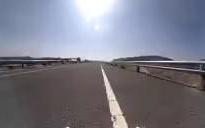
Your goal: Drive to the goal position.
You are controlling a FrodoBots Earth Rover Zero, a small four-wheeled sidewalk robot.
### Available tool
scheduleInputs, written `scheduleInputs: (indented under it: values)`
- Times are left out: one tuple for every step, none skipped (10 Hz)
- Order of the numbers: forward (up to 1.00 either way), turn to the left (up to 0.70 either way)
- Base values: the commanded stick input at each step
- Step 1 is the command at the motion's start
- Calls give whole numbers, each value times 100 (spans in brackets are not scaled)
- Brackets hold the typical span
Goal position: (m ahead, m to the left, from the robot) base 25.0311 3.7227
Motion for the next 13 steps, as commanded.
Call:
scheduleInputs:
  values:
    - [70,0]
    - [70,0]
    - [70,0]
    - [70,0]
    - [70,0]
    - [70,0]
    - [70,0]
    - [70,0]
    - [70,0]
    - [70,0]
    - [70,0]
    - [70,0]
    - [70,0]
